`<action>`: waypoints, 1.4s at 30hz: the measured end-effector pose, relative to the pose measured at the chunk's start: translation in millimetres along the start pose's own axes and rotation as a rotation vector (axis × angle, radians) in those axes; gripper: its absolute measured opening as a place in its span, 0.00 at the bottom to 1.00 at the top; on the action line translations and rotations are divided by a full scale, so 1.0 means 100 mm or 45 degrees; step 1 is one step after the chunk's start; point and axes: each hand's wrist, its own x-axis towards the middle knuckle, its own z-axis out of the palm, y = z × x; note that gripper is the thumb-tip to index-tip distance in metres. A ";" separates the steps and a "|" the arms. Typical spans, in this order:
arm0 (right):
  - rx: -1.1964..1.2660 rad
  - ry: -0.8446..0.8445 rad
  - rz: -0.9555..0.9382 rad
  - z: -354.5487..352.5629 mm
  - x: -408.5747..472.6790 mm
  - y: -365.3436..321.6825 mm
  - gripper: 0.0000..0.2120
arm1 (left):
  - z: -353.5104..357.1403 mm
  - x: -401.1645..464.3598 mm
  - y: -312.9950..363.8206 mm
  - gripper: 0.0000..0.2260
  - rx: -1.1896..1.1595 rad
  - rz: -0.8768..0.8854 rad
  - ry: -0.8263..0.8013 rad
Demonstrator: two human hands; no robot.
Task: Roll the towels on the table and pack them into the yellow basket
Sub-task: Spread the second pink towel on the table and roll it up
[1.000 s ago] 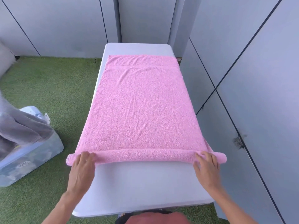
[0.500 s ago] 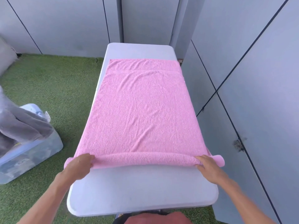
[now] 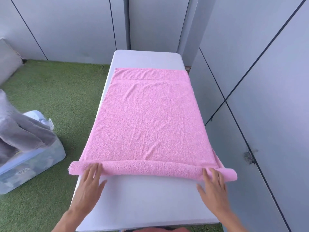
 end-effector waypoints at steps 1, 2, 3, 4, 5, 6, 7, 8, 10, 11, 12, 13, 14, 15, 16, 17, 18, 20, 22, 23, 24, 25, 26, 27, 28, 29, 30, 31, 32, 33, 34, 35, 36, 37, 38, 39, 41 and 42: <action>0.009 -0.028 -0.025 0.01 0.02 0.01 0.33 | 0.03 -0.01 -0.03 0.27 0.017 0.020 -0.032; 0.029 -0.036 -0.040 0.02 0.07 0.04 0.34 | 0.05 0.03 -0.07 0.30 0.010 0.020 -0.065; 0.060 -0.034 -0.037 0.03 0.14 0.05 0.33 | 0.01 0.10 -0.08 0.31 -0.025 -0.007 -0.104; 0.095 -0.027 -0.023 0.04 0.21 0.06 0.30 | -0.02 0.18 -0.09 0.30 -0.079 -0.031 -0.140; 0.140 -0.040 -0.009 0.02 0.27 0.05 0.27 | -0.07 0.25 -0.09 0.26 -0.133 -0.068 -0.163; 0.165 -0.042 0.001 -0.01 0.33 0.04 0.24 | -0.09 0.32 -0.09 0.21 -0.165 -0.127 -0.184; 0.174 -0.062 0.009 -0.06 0.40 0.04 0.20 | -0.12 0.37 -0.11 0.16 -0.161 -0.165 -0.209; 0.162 -0.109 0.007 -0.11 0.45 0.05 0.16 | -0.16 0.43 -0.12 0.12 -0.119 -0.173 -0.236; 0.126 -0.311 -0.045 -0.21 0.50 0.11 0.10 | -0.28 0.54 -0.15 0.12 -0.104 -0.152 -0.377; 0.133 -0.447 -0.052 -0.28 0.52 0.15 0.10 | -0.33 0.60 -0.15 0.13 -0.101 -0.154 -0.503; 0.168 -0.613 -0.027 -0.32 0.56 0.22 0.10 | -0.40 0.66 -0.15 0.15 -0.073 -0.177 -0.665; 0.243 -0.728 0.018 -0.37 0.59 0.27 0.11 | -0.45 0.71 -0.14 0.17 -0.094 -0.202 -0.752; 0.353 -0.790 0.088 -0.39 0.61 0.32 0.11 | -0.47 0.74 -0.14 0.18 -0.151 -0.235 -0.811; 0.471 -0.780 0.157 -0.41 0.62 0.33 0.11 | -0.45 0.75 -0.16 0.18 -0.205 -0.244 -0.786; 0.607 -0.660 0.209 -0.39 0.62 0.33 0.12 | -0.44 0.73 -0.17 0.16 -0.268 -0.282 -0.658; 0.681 -0.454 0.245 -0.36 0.63 0.31 0.12 | -0.44 0.69 -0.17 0.13 -0.281 -0.304 -0.432; 0.698 -0.227 0.264 -0.32 0.61 0.28 0.09 | -0.42 0.65 -0.16 0.09 -0.251 -0.323 -0.200; 0.538 0.072 0.225 -0.25 0.50 0.17 0.07 | -0.35 0.51 -0.10 0.06 -0.068 -0.192 0.033; 0.249 0.221 0.073 -0.17 0.33 0.08 0.06 | -0.28 0.33 0.04 0.06 -0.125 -0.089 0.092; 0.183 0.235 0.031 -0.13 0.25 0.05 0.08 | -0.21 0.25 0.08 0.08 -0.135 -0.052 0.080; 0.168 0.203 0.011 -0.06 0.19 0.06 0.14 | -0.12 0.19 0.07 0.15 -0.123 -0.033 0.031; 0.172 0.148 0.000 -0.01 0.17 0.07 0.19 | -0.04 0.16 0.04 0.22 -0.107 -0.012 -0.041; 0.181 0.092 -0.013 0.01 0.17 0.08 0.25 | 0.02 0.16 -0.01 0.28 -0.073 0.013 -0.067; 0.185 0.061 -0.028 0.04 0.21 0.10 0.28 | 0.04 0.20 -0.03 0.31 -0.069 0.016 -0.085; 0.186 0.045 -0.039 0.05 0.25 0.11 0.29 | 0.05 0.26 -0.05 0.31 -0.078 0.007 -0.109; 0.189 0.035 -0.045 0.06 0.30 0.10 0.30 | 0.03 0.34 -0.05 0.29 -0.118 -0.004 -0.134; 0.201 0.032 -0.053 0.05 0.34 0.10 0.29 | -0.01 0.42 -0.05 0.25 -0.150 -0.026 -0.150; 0.212 0.035 -0.053 0.05 0.38 0.09 0.28 | -0.04 0.50 -0.06 0.22 -0.167 -0.054 -0.173; 0.220 0.023 -0.036 0.04 0.41 0.10 0.25 | -0.09 0.58 -0.07 0.19 -0.161 -0.065 -0.207; 0.224 -0.021 -0.019 0.01 0.43 0.11 0.22 | -0.15 0.64 -0.08 0.19 -0.139 -0.058 -0.254; 0.198 -0.089 -0.008 -0.04 0.45 0.13 0.17 | -0.22 0.70 -0.09 0.19 -0.110 -0.026 -0.323; 0.152 -0.181 -0.007 -0.09 0.47 0.16 0.12 | -0.27 0.75 -0.10 0.20 -0.084 0.010 -0.421; 0.101 -0.308 -0.014 -0.17 0.51 0.19 0.06 | -0.34 0.80 -0.10 0.20 -0.030 0.011 -0.585; 0.079 -0.474 -0.015 -0.28 0.55 0.22 0.02 | -0.39 0.84 -0.09 0.20 0.047 -0.004 -0.753; 0.074 -0.635 0.003 -0.37 0.59 0.24 0.06 | -0.41 0.88 -0.08 0.21 0.100 -0.016 -0.895; 0.099 -0.765 0.030 -0.42 0.62 0.27 0.08 | -0.42 0.90 -0.07 0.22 0.105 -0.018 -0.968; 0.332 -0.820 0.137 -0.46 0.63 0.29 0.06 | -0.40 0.89 -0.05 0.24 -0.012 -0.098 -0.952; 0.491 -0.773 0.208 -0.45 0.61 0.30 0.07 | -0.37 0.86 -0.05 0.25 -0.112 -0.162 -0.833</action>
